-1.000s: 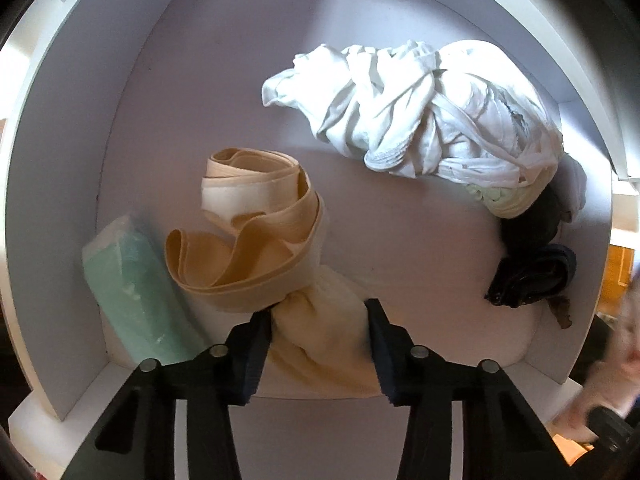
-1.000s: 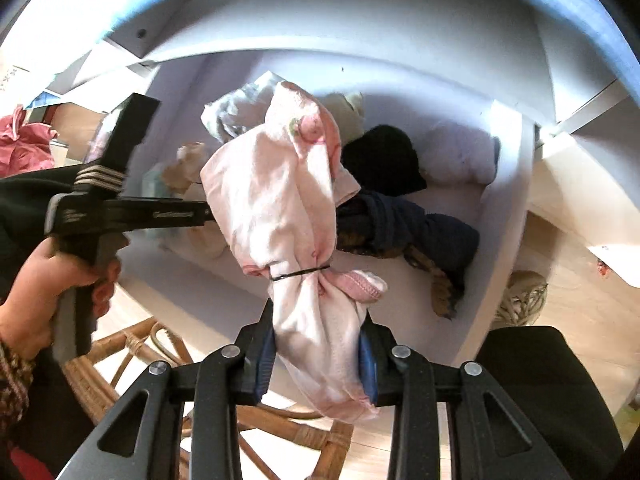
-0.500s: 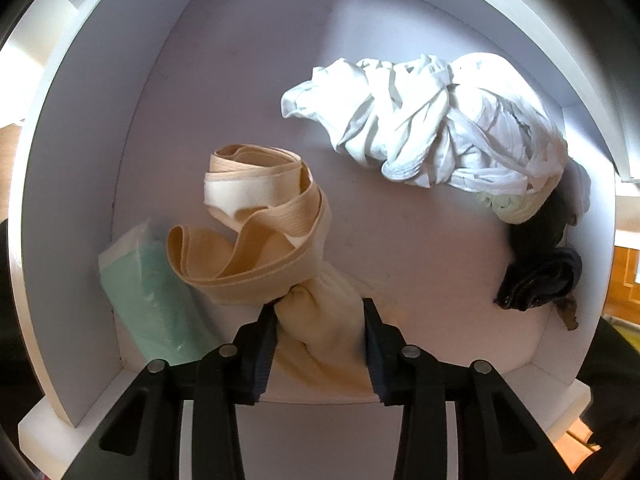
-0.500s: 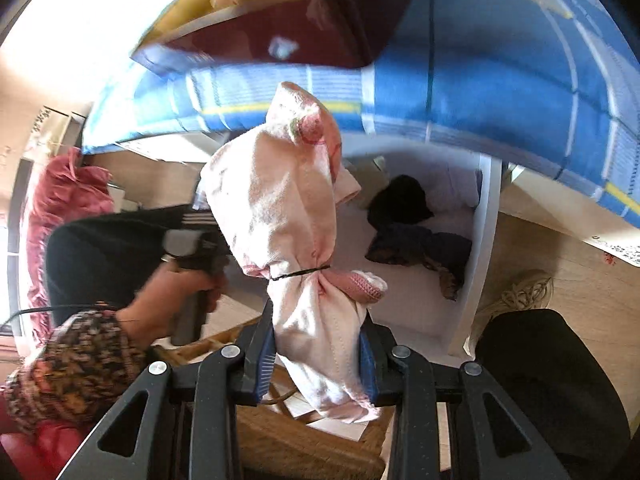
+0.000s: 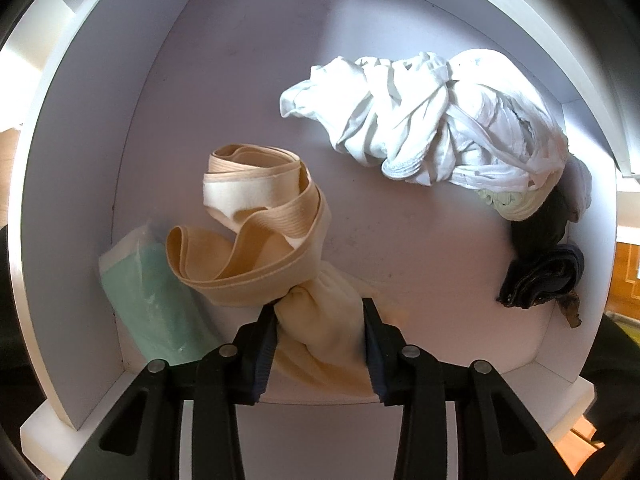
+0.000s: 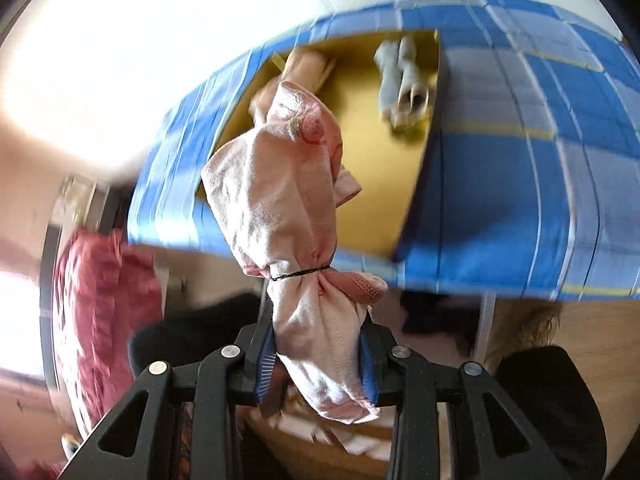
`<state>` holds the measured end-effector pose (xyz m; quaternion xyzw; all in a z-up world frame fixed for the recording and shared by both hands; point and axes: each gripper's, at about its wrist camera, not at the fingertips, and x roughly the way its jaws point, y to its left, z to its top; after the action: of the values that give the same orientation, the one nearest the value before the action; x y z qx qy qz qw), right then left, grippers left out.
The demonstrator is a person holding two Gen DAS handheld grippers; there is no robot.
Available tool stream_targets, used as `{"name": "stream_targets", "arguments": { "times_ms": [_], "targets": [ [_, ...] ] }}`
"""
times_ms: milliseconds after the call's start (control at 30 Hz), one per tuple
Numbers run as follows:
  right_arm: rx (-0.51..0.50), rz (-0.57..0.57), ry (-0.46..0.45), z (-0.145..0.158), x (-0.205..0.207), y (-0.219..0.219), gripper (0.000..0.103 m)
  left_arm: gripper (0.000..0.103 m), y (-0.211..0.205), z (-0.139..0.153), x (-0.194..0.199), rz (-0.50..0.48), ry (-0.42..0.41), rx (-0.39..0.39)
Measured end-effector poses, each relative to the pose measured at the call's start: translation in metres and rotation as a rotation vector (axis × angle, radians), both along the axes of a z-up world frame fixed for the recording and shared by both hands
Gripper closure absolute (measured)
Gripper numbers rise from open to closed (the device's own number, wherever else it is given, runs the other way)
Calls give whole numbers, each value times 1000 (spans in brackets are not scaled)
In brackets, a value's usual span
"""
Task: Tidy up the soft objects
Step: 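Carry the pink knotted bundle with the right gripper into the tray and release it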
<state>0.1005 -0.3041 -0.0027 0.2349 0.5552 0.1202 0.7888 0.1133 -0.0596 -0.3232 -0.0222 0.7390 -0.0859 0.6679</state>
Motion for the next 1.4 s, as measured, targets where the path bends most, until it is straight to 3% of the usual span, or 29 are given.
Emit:
{"name": "stream_targets", "arguments": {
  "times_ms": [200,667,900,1100,1400],
  "targets": [
    [28,-119,24,2,62,-2,69,63,-3,-3,-1,2,5,-6],
    [38,-326,102,-38,173,14,69,63,-2,-11,-2,1,15,-23],
    [-29,-381,98,-51,197,19,66,63,-1,-13,-4,-2,17,-25],
    [-82,-351,110,-62,207,18,60,63,-1,-14,-3,-10,14,-21],
    [-80,-262,-36,-23,180,8,57,63,-1,-15,-3,-8,15,-20]
  ]
}}
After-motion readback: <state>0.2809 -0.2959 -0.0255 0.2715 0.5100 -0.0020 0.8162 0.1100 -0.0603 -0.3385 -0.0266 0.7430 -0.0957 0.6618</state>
